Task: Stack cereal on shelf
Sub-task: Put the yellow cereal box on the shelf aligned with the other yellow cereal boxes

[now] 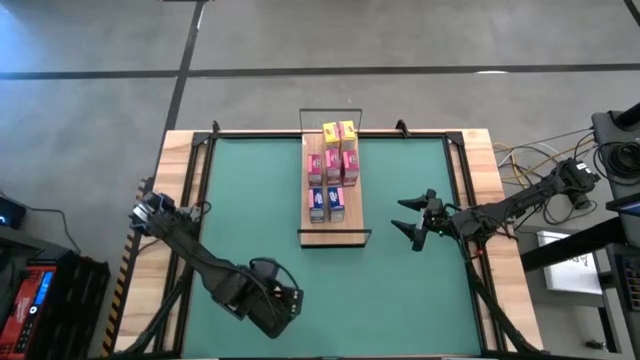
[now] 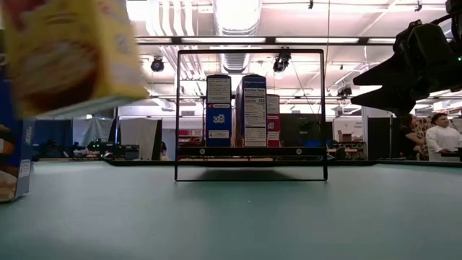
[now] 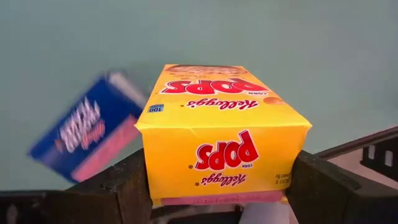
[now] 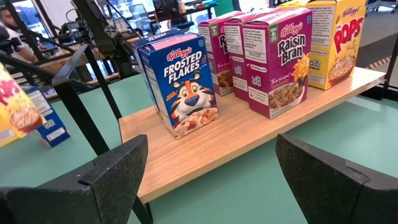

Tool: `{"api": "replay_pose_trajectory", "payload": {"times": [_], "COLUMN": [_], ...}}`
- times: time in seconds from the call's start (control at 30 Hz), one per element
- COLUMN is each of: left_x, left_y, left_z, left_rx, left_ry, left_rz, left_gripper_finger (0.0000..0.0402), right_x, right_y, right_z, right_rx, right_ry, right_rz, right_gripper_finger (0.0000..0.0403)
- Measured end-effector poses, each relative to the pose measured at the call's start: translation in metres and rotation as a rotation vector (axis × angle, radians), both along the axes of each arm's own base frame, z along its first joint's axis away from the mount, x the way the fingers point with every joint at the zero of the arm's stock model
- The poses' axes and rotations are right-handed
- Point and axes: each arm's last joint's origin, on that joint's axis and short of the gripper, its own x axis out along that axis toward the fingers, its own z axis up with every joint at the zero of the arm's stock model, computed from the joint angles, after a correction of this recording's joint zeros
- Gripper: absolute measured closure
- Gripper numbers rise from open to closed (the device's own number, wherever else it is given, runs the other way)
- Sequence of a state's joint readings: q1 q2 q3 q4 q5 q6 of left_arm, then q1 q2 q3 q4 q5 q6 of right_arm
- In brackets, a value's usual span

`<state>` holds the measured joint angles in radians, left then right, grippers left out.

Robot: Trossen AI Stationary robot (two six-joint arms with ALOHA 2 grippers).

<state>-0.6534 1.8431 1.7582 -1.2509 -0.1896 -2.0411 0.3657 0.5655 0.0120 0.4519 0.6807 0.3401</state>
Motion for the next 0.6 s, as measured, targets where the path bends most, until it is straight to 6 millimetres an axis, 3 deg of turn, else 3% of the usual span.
{"api": "replay_pose_trajectory", "payload": {"times": [0.4, 0.6], "left_x": [-0.009, -0.001], "left_y": [0.033, 0.07], "left_z": [0.036, 0.042], "left_rx": [0.321, 0.36], "left_ry": [0.017, 0.037], "left_rz": [-0.008, -0.04], "left_gripper_finger": [0.0125, 0.0126], "right_x": [0.0, 0.0], "right_y": [0.0, 0.0], "right_z": [0.0, 0.0], "right_rx": [0.0, 0.0], "right_ry": [0.0, 0.001], "right_rz": [0.0, 0.001], "right_gripper_finger": [0.0062, 0.0062]}}
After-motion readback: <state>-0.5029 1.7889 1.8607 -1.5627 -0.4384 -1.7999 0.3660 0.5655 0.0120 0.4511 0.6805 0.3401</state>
